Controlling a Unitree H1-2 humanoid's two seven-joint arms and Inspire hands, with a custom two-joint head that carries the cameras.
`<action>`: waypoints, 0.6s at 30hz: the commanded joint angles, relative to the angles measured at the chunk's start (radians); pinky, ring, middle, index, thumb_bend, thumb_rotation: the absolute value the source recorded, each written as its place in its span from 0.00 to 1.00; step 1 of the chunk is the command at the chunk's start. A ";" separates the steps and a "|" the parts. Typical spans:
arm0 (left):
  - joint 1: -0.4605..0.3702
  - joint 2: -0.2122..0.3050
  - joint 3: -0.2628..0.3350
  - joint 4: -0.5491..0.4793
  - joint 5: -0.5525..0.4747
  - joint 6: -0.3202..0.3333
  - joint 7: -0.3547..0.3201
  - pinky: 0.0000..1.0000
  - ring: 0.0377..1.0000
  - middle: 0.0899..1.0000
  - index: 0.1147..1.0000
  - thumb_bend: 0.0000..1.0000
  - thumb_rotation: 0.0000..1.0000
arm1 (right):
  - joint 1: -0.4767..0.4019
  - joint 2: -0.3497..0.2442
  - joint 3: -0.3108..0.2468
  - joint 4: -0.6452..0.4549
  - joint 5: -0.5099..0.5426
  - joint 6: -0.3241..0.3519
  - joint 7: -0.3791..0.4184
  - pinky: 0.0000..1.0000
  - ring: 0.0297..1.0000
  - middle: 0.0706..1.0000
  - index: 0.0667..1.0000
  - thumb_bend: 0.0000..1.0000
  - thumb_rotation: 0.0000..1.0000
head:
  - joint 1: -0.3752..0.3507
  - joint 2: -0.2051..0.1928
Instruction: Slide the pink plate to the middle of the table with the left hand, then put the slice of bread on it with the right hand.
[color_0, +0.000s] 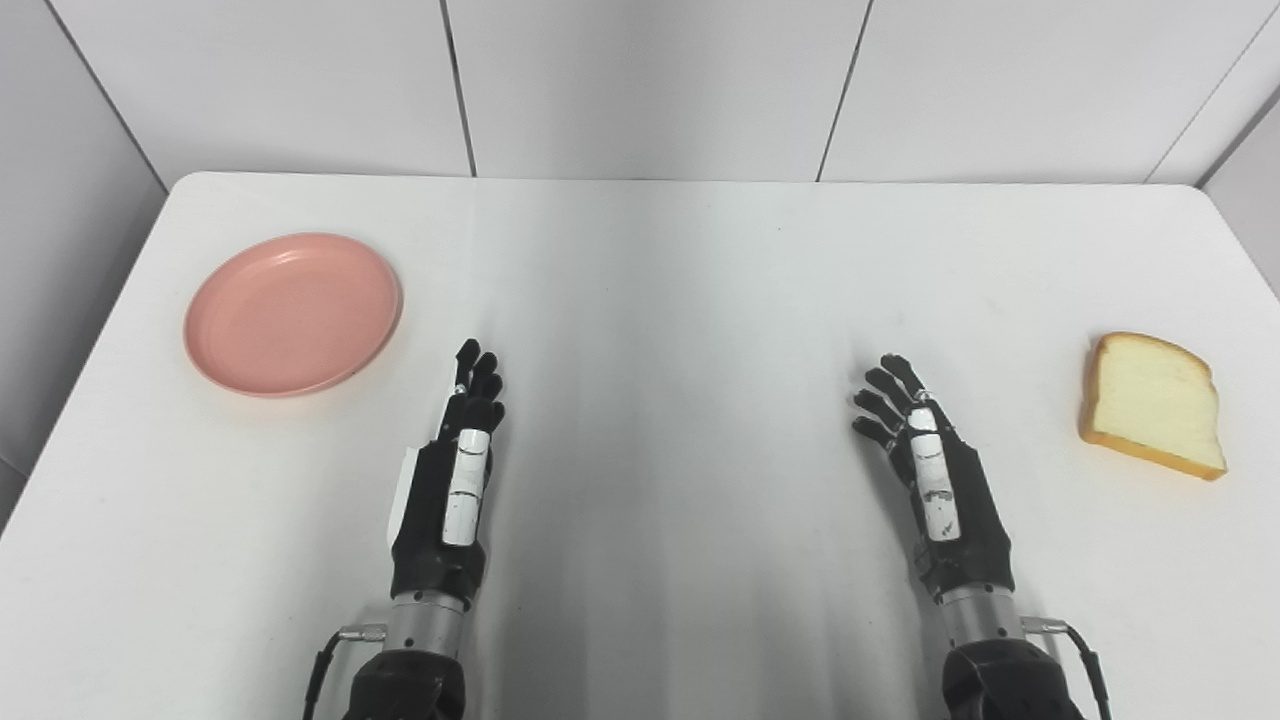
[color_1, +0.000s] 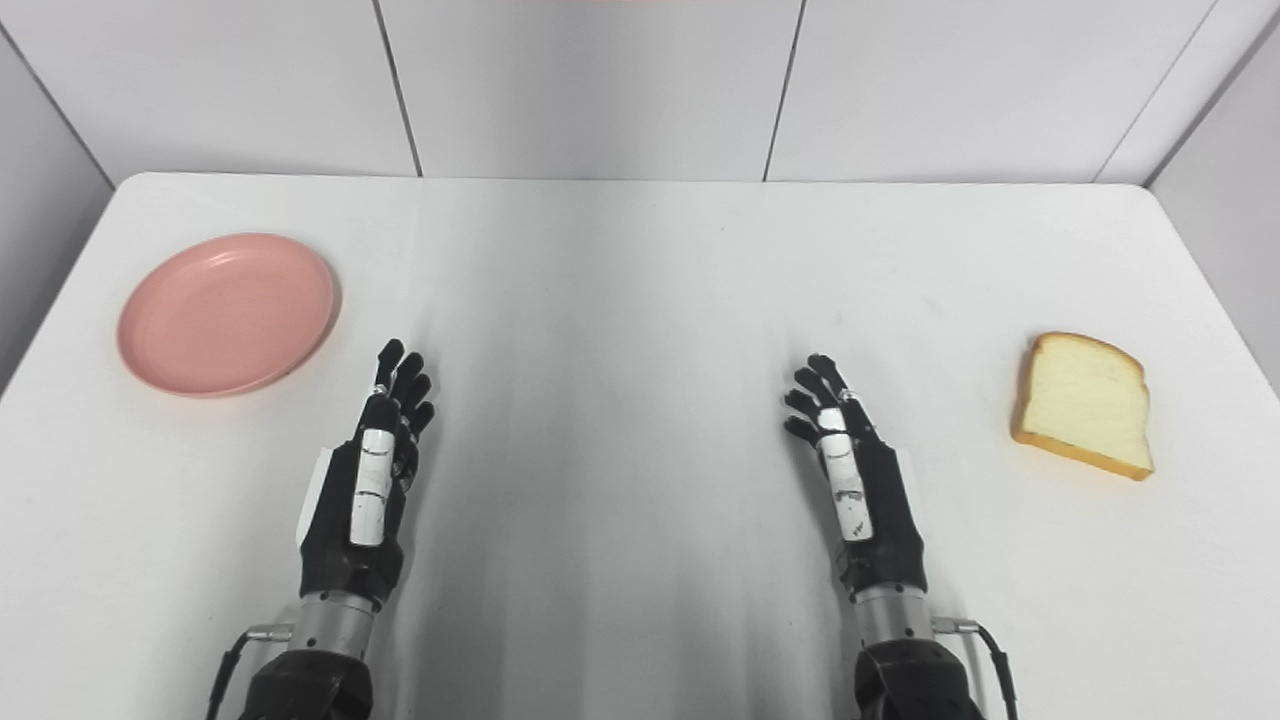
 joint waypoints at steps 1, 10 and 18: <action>0.000 0.003 -0.008 -0.040 0.009 -0.035 -0.007 1.00 1.00 1.00 1.00 0.68 0.98 | 0.005 -0.002 0.004 -0.029 -0.005 -0.042 0.013 0.83 0.84 0.88 0.88 0.82 1.00 | 0.003 0.011; 0.002 0.018 -0.009 -0.033 0.005 -0.044 -0.018 1.00 1.00 0.99 1.00 0.66 0.98 | 0.009 -0.007 0.022 -0.029 -0.029 -0.061 0.017 0.83 0.84 0.88 0.88 0.78 1.00 | -0.015 -0.010; 0.002 0.018 -0.003 0.003 0.015 -0.096 -0.012 1.00 0.98 0.96 1.00 0.65 0.98 | 0.012 -0.004 0.028 -0.007 -0.047 -0.079 0.007 0.82 0.85 0.88 0.87 0.77 1.00 | -0.005 -0.044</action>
